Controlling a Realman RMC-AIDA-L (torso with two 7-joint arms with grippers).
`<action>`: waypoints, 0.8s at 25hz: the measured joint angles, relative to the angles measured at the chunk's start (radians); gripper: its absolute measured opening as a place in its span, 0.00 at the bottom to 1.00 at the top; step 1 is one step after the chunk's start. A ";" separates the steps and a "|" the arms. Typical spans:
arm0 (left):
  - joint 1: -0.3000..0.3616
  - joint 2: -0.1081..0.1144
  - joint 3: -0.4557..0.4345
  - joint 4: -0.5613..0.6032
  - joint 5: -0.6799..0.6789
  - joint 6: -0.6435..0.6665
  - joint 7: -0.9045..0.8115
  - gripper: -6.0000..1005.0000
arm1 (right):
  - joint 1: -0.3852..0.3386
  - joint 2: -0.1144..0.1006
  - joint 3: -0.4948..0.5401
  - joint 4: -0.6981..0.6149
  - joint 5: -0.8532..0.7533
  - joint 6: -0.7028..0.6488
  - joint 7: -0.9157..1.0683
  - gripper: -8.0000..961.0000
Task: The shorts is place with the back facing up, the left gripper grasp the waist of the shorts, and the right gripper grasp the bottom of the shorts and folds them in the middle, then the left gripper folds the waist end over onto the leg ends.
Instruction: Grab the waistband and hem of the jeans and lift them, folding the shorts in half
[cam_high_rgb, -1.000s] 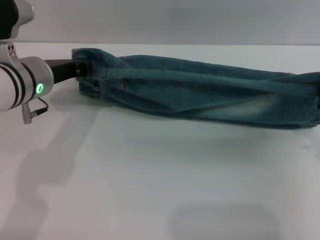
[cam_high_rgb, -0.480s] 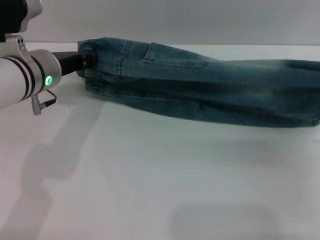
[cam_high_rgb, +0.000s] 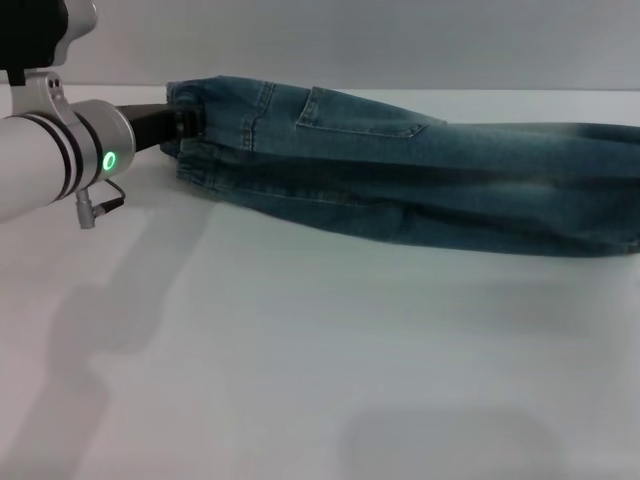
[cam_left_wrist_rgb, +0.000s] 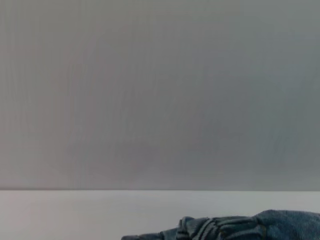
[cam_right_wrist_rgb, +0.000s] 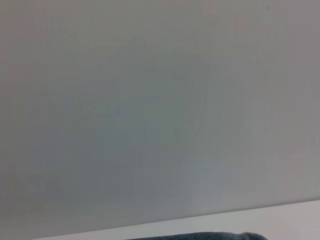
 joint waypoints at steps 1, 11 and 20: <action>-0.004 0.000 0.000 0.008 -0.002 0.008 0.000 0.30 | 0.006 0.000 0.001 -0.009 0.000 0.001 0.000 0.07; -0.068 0.001 0.094 0.167 -0.029 0.297 0.004 0.32 | 0.146 0.000 0.082 -0.328 0.000 0.345 0.001 0.10; -0.178 -0.002 0.102 0.328 -0.039 0.387 -0.007 0.33 | 0.230 -0.006 0.168 -0.599 -0.009 0.589 0.083 0.22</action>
